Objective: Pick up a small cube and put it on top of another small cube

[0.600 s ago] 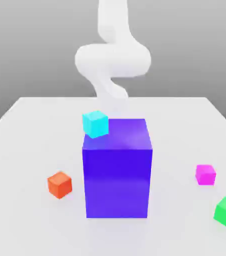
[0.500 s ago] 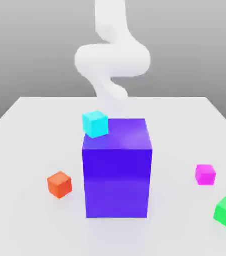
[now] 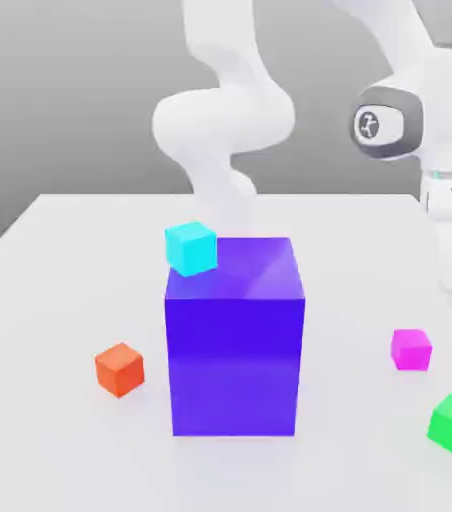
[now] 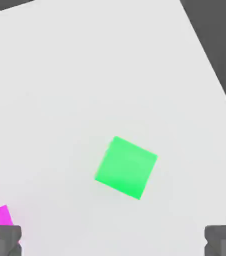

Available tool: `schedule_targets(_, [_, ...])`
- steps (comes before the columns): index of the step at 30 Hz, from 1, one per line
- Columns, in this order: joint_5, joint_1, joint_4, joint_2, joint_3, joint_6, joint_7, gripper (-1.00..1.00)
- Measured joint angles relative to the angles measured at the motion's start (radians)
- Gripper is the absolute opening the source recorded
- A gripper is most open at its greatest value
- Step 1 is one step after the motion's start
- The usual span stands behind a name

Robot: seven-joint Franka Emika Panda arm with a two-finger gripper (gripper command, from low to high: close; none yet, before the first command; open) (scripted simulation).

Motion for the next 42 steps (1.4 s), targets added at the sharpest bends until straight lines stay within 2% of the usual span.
schedule_targets(2, [-0.045,0.036,-0.038,0.075,0.019,0.049,-0.016,0.00])
schedule_targets(4, [-0.116,0.060,-0.040,0.150,-0.011,0.103,0.020,0.00])
schedule_targets(9, [-0.254,0.201,-0.007,0.330,-0.182,0.245,0.119,0.00])
schedule_targets(10, [-0.264,0.218,-0.003,0.350,-0.201,0.260,0.127,-1.00])
schedule_targets(17, [-0.266,0.217,-0.003,0.347,-0.200,0.257,0.129,-1.00])
schedule_targets(19, [-0.231,0.176,-0.015,0.293,-0.151,0.214,0.101,-1.00])
schedule_targets(24, [-0.066,0.123,-0.045,0.123,-0.062,0.076,-0.019,-1.00])
schedule_targets(34, [-0.034,0.004,0.285,0.189,-0.158,-0.187,0.084,-1.00])
schedule_targets(39, [-0.064,0.005,0.332,0.341,-0.190,-0.083,0.120,-1.00])
schedule_targets(40, [-0.068,0.007,0.334,0.360,-0.193,-0.065,0.124,1.00])
schedule_targets(42, [-0.068,0.007,0.334,0.360,-0.193,-0.065,0.124,1.00])
